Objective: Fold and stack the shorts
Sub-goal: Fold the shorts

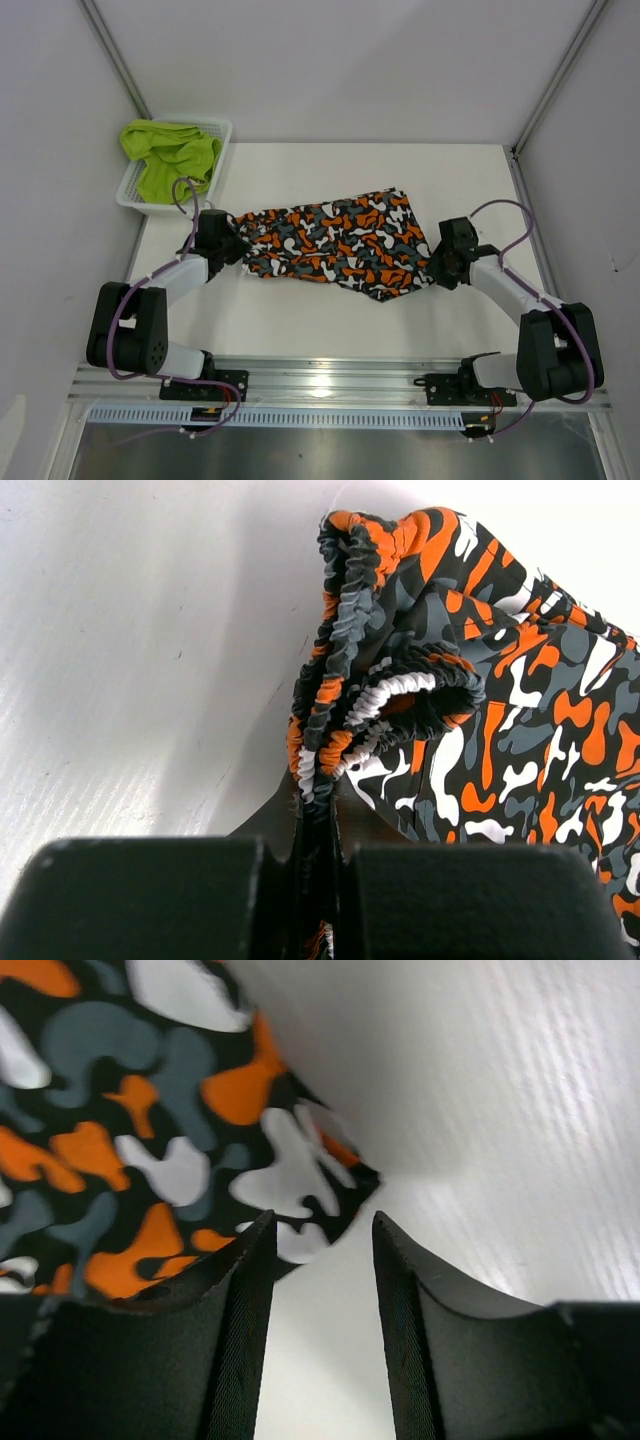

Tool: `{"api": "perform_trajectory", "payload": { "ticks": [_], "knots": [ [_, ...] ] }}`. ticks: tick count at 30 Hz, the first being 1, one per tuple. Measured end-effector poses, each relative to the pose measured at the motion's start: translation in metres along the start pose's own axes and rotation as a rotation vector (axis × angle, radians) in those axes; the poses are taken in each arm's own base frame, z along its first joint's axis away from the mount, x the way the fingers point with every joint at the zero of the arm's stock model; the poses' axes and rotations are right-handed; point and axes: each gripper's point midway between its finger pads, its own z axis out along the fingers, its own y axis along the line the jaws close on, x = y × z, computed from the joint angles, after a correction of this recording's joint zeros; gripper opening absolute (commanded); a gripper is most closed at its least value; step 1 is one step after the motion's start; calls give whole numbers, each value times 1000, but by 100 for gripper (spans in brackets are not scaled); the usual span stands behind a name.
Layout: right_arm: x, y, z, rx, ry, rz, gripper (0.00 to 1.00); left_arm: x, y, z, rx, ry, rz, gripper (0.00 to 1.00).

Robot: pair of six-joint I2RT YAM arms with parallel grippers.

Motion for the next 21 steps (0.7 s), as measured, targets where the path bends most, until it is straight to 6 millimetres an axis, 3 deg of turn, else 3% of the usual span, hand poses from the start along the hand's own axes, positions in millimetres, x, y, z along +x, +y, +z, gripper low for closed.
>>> {"api": "perform_trajectory", "payload": {
  "ticks": [3, 7, 13, 18, 21],
  "knots": [
    [-11, 25, -8, -98, -6, -21, 37, 0, 0, 0, 1, 0, 7, 0],
    [-15, 82, -25, -352, -7, -74, 37, 0, 0, 0, 1, 1, 16, 0],
    [22, 199, -60, -789, 73, -211, 35, 0, 0, 0, 4, 3, 21, 0],
    [59, 279, -64, -1025, 191, -254, 34, 0, 0, 0, 7, 4, 22, 0],
    [84, 316, -66, -1123, 253, -278, 33, 0, -1, 0, 8, 3, 23, 0]
  ]
}}
